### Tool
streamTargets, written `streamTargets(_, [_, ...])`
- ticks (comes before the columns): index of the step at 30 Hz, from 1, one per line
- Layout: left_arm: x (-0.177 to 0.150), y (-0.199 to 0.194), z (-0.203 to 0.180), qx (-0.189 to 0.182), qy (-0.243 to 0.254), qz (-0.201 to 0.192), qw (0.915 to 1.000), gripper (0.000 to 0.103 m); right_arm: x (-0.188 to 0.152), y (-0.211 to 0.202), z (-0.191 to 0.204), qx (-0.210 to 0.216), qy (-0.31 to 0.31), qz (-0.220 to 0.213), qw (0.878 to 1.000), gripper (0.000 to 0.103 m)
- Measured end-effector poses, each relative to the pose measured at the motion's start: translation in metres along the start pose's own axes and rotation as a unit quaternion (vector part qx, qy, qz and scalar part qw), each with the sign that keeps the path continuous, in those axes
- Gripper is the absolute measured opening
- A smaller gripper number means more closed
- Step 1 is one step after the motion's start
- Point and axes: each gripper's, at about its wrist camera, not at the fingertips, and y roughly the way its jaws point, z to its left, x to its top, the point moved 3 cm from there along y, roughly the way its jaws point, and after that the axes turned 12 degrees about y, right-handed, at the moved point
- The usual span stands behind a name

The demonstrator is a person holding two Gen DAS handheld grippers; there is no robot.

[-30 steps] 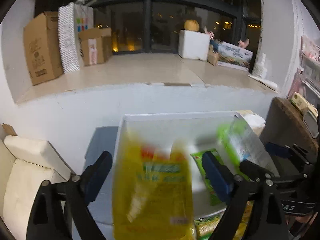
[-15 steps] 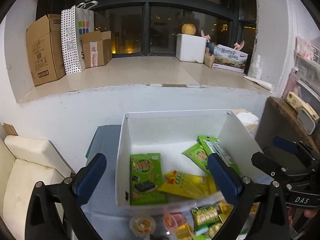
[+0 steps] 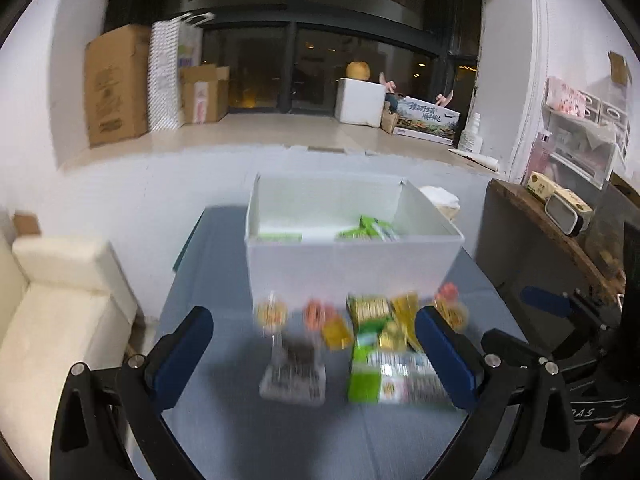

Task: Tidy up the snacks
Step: 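Grasp another green-and-white stick pack from the table with the right gripper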

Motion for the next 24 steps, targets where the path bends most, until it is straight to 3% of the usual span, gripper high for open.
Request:
streamTargets(3, [-0.035, -0.015, -0.005, -0.005, -0.02, 0.011, 0.9997, 0.103, -0.033, -0.007, 0.004, -0.034, -0.003, 0.013, 0.999, 0.095])
streamTargets(6, [-0.056, -0.025, -0.011, -0.006, -0.032, 0.018, 0.9993, 0.103, -0.054, -0.01, 0.005, -0.041, 0.013, 0.023, 0.999, 0.095])
streamTargets(10, [-0.069, -0.035, -0.018, -0.006, -0.029, 0.022, 0.9993, 0.103, -0.069, 0.003, 0.004, -0.011, 0.019, 0.046, 0.999, 0.095])
streamTargets(16, [-0.081, -0.04, -0.017, -0.006, -0.03, 0.034, 0.999, 0.103, -0.076, 0.044, -0.002, 0.018, -0.04, 0.093, 0.995, 0.095])
streamTargets(22, [-0.083, -0.036, -0.017, -0.005, -0.031, 0.04, 0.9987, 0.103, -0.068, 0.08, -0.017, 0.017, -0.103, 0.131, 0.986, 0.095])
streamTargets(24, [-0.082, -0.033, -0.019, -0.007, -0.029, 0.042, 0.9987, 0.103, -0.066, 0.09, -0.019, 0.037, -0.108, 0.15, 0.982, 0.095])
